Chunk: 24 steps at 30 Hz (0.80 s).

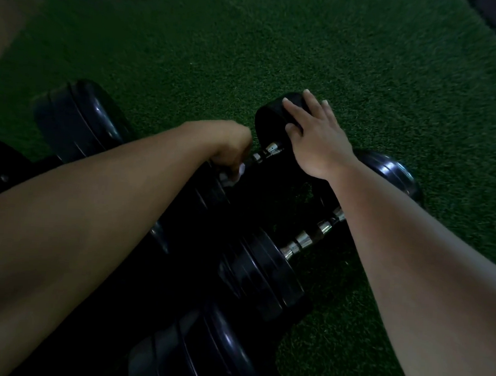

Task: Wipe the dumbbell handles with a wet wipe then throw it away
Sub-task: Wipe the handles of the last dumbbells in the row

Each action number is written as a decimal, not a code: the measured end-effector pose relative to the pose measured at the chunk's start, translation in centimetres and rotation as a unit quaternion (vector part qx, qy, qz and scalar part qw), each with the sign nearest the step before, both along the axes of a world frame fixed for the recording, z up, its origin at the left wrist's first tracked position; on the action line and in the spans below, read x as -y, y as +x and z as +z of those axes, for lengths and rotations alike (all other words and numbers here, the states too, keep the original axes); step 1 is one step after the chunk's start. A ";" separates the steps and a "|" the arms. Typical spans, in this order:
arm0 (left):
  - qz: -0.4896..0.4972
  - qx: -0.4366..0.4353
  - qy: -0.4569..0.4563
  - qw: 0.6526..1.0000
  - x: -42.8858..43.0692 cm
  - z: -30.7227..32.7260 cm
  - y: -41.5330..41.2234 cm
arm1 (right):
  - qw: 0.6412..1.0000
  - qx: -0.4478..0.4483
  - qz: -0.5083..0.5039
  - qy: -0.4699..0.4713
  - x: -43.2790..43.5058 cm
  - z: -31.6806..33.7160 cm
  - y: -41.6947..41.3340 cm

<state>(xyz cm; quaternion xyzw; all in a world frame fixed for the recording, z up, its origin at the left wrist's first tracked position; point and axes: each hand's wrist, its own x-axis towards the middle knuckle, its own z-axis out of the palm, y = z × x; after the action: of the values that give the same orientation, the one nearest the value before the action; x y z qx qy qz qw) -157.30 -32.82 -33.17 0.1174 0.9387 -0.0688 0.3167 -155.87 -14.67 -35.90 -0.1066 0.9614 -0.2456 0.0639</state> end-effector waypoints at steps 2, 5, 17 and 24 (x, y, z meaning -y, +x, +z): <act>0.008 -0.015 0.016 1.000 0.9 -0.2 -0.1 | 1.000 0.002 0.000 -0.002 -0.1 0.1 0.0; 0.022 0.005 0.050 0.999 1.9 -0.2 -0.5 | 1.000 0.001 0.003 -0.001 -0.1 0.0 0.0; 0.253 0.014 0.340 0.906 -0.6 -2.9 -3.0 | 1.000 -0.002 -0.001 -0.005 0.0 0.0 -0.1; 0.206 0.148 0.201 0.946 3.0 -1.0 -3.4 | 1.000 -0.014 -0.001 -0.002 0.0 -0.3 -0.3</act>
<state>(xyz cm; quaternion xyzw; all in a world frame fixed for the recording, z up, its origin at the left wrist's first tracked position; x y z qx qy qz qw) -160.70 -35.81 -34.15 -0.0087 0.8792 0.2061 0.4295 -156.15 -14.72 -36.20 -0.1096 0.9617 -0.2463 0.0499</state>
